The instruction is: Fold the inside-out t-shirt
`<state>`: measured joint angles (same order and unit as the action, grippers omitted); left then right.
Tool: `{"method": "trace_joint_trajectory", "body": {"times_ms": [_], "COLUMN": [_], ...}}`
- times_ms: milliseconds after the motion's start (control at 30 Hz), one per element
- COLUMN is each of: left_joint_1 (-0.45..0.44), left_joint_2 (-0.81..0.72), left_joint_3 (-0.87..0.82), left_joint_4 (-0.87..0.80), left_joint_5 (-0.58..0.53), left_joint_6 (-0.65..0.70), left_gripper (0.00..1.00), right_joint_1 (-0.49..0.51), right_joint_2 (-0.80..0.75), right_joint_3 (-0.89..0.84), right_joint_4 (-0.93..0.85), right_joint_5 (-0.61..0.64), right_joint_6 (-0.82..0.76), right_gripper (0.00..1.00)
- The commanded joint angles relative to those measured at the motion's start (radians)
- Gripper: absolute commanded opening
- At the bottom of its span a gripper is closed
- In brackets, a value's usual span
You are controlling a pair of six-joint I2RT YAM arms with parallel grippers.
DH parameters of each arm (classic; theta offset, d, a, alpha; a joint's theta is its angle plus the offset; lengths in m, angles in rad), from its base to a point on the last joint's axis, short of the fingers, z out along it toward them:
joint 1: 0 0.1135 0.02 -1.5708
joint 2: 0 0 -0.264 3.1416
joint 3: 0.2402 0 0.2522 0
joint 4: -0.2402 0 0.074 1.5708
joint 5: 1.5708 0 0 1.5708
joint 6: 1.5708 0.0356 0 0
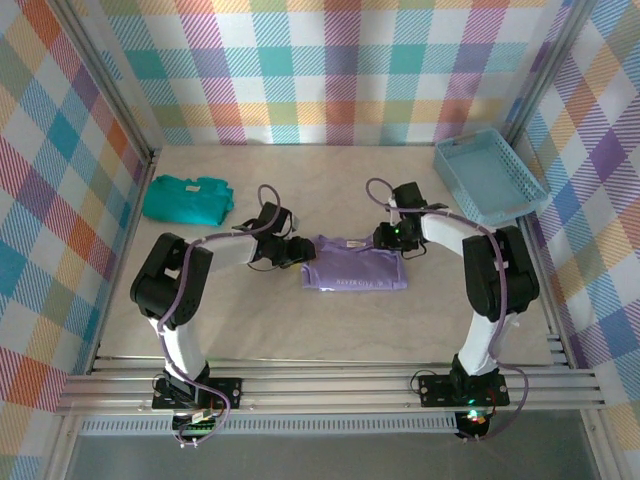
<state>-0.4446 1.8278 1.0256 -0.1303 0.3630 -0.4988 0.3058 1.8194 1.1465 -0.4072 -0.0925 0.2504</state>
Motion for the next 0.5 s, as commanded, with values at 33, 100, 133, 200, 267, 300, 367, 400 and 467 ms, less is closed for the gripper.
{"method": "trace_joint_trajectory", "body": {"times_ms": [33, 100, 133, 200, 267, 300, 367, 400, 467], "left_joint_1": [0.012, 0.012, 0.01, -0.01, -0.04, -0.055, -0.075, -0.088, -0.119], "left_joint_2": [-0.131, -0.159, -0.163, -0.152, -0.126, -0.106, -0.067, -0.048, -0.014], "left_joint_3": [-0.035, -0.08, -0.093, -0.099, -0.081, -0.065, -0.038, -0.025, 0.005], "left_joint_4": [-0.097, -0.062, -0.045, -0.014, -0.021, -0.028, -0.02, -0.013, -0.002], "left_joint_5": [-0.039, 0.019, 0.06, 0.103, 0.077, 0.063, 0.065, 0.067, 0.067], "left_joint_6": [0.008, -0.016, -0.032, -0.049, -0.042, -0.037, -0.036, -0.037, -0.035], "left_gripper": [0.66, 0.8, 0.85, 0.89, 0.9, 0.9, 0.9, 0.91, 0.9], "right_joint_1": [-0.023, -0.024, -0.024, -0.022, -0.024, -0.023, -0.023, -0.023, -0.023], "right_joint_2": [-0.137, -0.194, -0.223, -0.266, -0.294, -0.301, -0.304, -0.303, -0.306], "right_joint_3": [-0.026, -0.053, -0.071, -0.103, -0.128, -0.137, -0.143, -0.145, -0.152], "right_joint_4": [-0.094, -0.11, -0.112, -0.103, -0.084, -0.077, -0.071, -0.073, -0.069], "right_joint_5": [0.014, 0.018, 0.015, -0.005, -0.038, -0.053, -0.072, -0.077, -0.086], "right_joint_6": [-0.031, -0.03, -0.026, -0.016, -0.007, -0.003, -0.001, 0.001, 0.001], "right_gripper": [0.55, 0.63, 0.69, 0.75, 0.78, 0.79, 0.8, 0.8, 0.8]}}
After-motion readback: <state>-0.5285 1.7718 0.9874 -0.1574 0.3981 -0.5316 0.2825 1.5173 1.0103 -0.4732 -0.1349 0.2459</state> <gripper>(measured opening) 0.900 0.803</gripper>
